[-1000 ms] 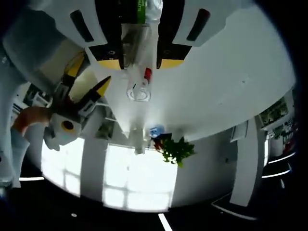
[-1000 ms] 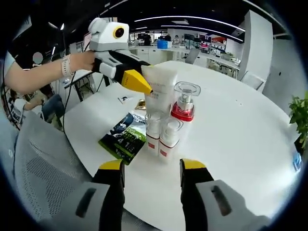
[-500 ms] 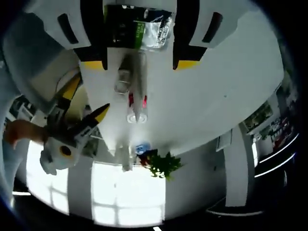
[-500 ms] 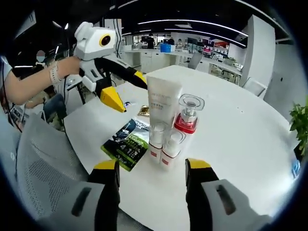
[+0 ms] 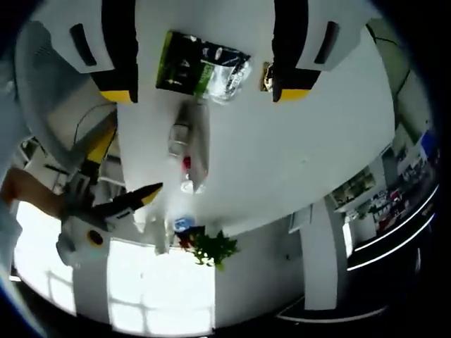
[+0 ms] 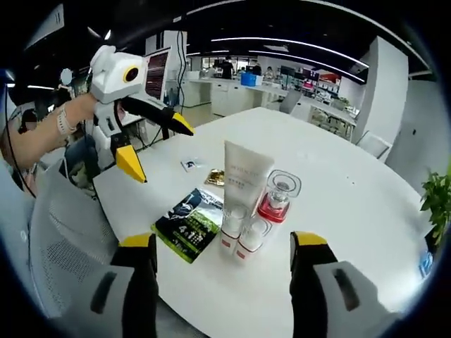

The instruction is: Arrange the skincare products in the storage area until every visible bottle or jar stands upright without overlapping.

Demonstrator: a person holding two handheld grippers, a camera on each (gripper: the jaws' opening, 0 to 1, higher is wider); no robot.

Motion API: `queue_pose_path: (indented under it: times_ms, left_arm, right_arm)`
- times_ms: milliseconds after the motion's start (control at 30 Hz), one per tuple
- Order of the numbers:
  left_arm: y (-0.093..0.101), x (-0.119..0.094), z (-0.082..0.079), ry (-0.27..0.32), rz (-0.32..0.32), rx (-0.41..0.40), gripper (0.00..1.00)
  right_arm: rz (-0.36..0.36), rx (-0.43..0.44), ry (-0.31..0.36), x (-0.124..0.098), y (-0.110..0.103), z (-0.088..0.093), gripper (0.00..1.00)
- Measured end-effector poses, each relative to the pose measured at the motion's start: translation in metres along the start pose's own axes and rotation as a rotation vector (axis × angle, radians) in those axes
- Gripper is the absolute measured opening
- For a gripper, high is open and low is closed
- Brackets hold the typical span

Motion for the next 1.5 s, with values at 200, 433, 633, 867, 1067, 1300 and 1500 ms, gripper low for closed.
queue_pose_path:
  times_ms: [200, 433, 633, 867, 1067, 1300, 1500]
  left_arm:
    - [0.0, -0.017, 0.004, 0.016, -0.06, -0.019, 0.82]
    - [0.0, -0.028, 0.011, 0.029, -0.085, -0.045, 0.88]
    - [0.003, -0.036, 0.017, 0.012, -0.123, -0.027, 0.94]
    - [0.006, -0.044, 0.025, 0.011, -0.136, -0.049, 0.97]
    - [0.008, -0.052, 0.035, -0.007, -0.147, -0.064, 0.97]
    - [0.009, -0.055, 0.048, -0.029, -0.159, -0.084, 0.97]
    - [0.007, -0.06, 0.057, -0.05, -0.193, -0.098, 0.97]
  right_arm:
    - [-0.024, -0.017, -0.003, 0.004, -0.005, -0.002, 0.9]
    - [-0.036, -0.031, -0.004, 0.005, -0.009, -0.006, 0.95]
    - [-0.014, -0.046, 0.014, 0.004, -0.008, -0.013, 0.99]
    - [-0.014, -0.059, 0.022, 0.004, -0.009, -0.018, 1.0]
    - [-0.014, -0.06, 0.024, 0.005, -0.011, -0.021, 1.0]
    - [-0.012, -0.063, 0.02, 0.006, -0.013, -0.023, 1.0]
    - [-0.007, -0.058, 0.02, 0.006, -0.012, -0.023, 1.0]
Point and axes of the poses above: the point that each gripper's makers call its tool centre point, and the gripper's own axes: x roughly forward along the fingers, y roughly to its right, z roughly out of its underside, the point moved 7 cm from there along -x, roughly backward along the fingers, and after that the axes turned 14 degrees about -x, right-handed, at the moved point
